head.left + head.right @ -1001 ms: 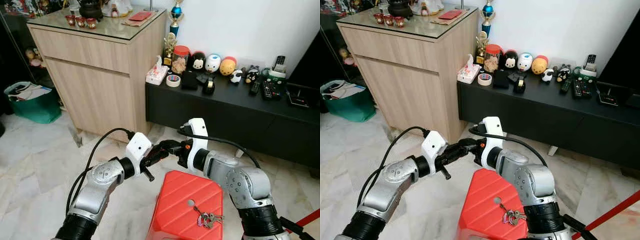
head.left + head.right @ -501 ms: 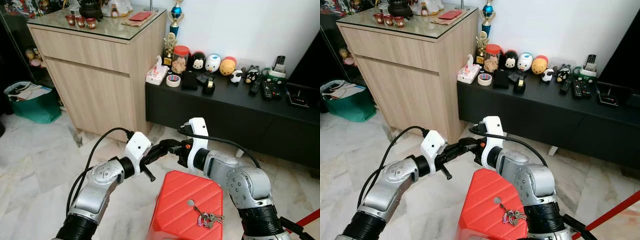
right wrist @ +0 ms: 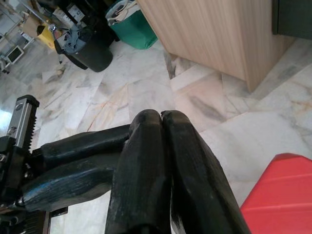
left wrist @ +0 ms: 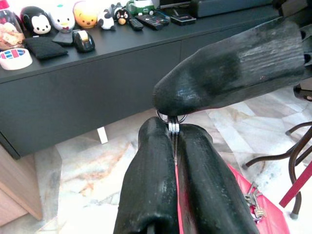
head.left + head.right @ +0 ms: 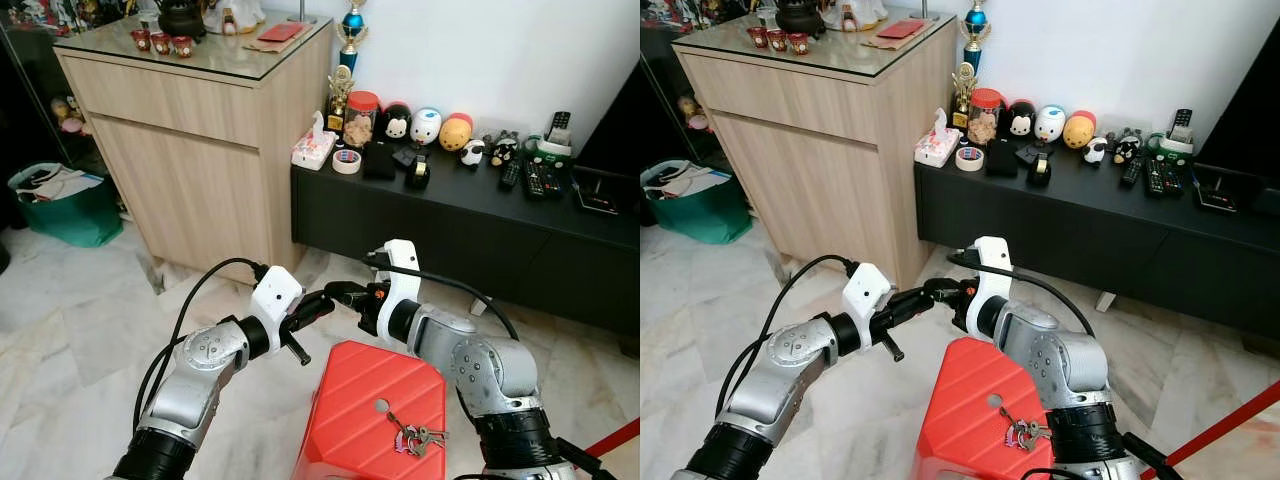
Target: Hang keys on a hook
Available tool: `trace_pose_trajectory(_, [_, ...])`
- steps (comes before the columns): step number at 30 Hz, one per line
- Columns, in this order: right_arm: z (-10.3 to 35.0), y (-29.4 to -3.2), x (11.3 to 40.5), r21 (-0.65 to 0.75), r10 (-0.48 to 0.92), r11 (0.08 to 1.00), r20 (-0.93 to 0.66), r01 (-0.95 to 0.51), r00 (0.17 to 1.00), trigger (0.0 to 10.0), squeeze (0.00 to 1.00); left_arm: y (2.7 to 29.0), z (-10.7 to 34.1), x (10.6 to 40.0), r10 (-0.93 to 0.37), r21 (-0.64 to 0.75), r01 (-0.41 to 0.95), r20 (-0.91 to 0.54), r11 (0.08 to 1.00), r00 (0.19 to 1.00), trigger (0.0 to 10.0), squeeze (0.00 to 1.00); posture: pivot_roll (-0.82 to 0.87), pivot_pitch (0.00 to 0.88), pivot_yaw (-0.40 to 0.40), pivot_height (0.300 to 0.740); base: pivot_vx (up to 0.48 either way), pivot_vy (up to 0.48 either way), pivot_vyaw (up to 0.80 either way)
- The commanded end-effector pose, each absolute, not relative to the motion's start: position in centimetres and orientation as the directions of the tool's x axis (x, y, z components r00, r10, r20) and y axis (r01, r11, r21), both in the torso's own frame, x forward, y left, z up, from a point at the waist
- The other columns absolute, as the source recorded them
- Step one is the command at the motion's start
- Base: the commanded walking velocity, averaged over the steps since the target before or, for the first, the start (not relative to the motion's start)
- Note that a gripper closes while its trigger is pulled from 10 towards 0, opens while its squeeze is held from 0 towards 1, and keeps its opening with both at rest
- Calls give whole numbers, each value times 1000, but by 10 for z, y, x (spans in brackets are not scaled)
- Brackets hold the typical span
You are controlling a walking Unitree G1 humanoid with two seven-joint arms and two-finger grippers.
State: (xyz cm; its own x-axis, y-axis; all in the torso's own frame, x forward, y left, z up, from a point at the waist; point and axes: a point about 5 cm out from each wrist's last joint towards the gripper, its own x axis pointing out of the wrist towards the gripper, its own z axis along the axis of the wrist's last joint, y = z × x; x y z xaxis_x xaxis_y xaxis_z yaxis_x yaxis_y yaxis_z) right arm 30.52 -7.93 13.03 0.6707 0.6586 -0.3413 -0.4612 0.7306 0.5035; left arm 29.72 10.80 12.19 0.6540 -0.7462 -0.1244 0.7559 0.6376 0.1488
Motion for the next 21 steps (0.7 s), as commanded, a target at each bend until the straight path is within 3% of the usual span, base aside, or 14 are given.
trace_pose_trajectory(1, [121,-98,310,479,568,799,-398,-365,721,10000,541,106,130,297,-761,172,763,-90,623,642,0,0,71,0,-87,740,0,0,0])
trace_pose_trajectory(2, [121,-98,310,474,567,800,-398,-367,721,10000,1000,106,130,297,-761,172,763,-91,623,642,0,0,71,0,-87,740,0,0,0])
trace_pose_trajectory(7, [117,-104,312,429,519,836,-417,-342,746,10000,992,107,129,296,-762,174,766,-101,620,640,0,0,71,0,-87,740,0,0,0])
trace_pose_trajectory(8, [116,-109,315,397,474,864,-426,-311,771,10000,929,107,128,295,-762,175,767,-107,618,638,0,0,71,0,-87,740,0,0,0])
trace_pose_trajectory(9, [115,-112,317,373,452,877,-427,-303,783,10000,667,108,127,295,-761,173,766,-109,619,639,0,0,71,0,-87,740,0,0,0])
trace_pose_trajectory(10, [115,-115,318,361,433,887,-427,-289,794,10000,0,109,126,294,-760,170,766,-113,620,640,0,0,71,0,-87,740,0,0,0])
trace_pose_trajectory(21, [102,-129,326,334,333,923,-442,-192,833,10000,0,122,113,281,-748,153,767,-171,623,641,0,0,74,0,-84,740,0,0,0])
